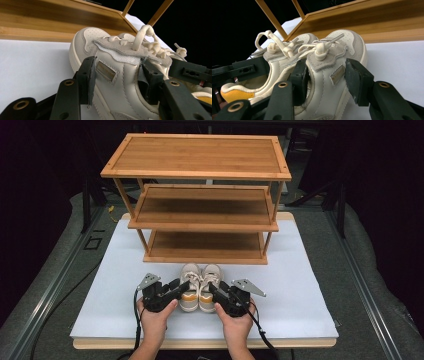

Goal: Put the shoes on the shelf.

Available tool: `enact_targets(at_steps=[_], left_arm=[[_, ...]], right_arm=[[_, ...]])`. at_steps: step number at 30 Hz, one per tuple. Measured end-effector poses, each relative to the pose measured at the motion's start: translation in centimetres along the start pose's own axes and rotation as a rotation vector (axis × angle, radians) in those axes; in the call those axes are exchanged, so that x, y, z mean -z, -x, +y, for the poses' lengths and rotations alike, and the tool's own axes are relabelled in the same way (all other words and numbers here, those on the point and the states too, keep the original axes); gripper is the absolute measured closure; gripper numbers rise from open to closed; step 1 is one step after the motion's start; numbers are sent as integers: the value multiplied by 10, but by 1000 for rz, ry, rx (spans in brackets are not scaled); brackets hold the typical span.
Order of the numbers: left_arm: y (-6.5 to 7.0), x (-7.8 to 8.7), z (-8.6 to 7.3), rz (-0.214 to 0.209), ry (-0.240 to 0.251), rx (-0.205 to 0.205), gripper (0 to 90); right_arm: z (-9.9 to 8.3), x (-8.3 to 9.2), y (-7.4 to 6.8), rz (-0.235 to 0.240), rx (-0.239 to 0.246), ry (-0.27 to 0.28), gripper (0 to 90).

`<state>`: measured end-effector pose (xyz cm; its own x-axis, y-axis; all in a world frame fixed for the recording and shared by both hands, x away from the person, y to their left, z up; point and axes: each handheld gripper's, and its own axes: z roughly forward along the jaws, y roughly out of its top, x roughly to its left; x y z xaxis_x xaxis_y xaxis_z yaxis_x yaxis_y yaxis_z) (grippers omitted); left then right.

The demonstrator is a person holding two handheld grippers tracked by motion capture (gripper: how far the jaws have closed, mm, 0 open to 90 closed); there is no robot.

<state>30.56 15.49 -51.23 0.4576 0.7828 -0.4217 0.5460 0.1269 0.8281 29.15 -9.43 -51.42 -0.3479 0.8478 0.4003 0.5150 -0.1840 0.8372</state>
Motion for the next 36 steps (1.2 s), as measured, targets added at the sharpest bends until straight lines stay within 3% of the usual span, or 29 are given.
enact_targets(at_steps=[8,9,11,15,31,36], left_arm=[[5,5,9,-9,3,8,530],[6,5,10,-9,5,9,531],[7,7,13,-11,6,8,530],[12,9,20,-15,13,5,531],[28,21,45,-19,34,-33,530],[32,26,54,-24,36,-24,530]], right_arm=[[12,7,-3,12,5,-14,541],[13,6,-4,6,0,8,541],[17,9,-4,19,3,-6,540],[23,11,-6,15,2,22,539],[47,27,-19,5,30,47,539],[55,32,-23,12,32,52,539]])
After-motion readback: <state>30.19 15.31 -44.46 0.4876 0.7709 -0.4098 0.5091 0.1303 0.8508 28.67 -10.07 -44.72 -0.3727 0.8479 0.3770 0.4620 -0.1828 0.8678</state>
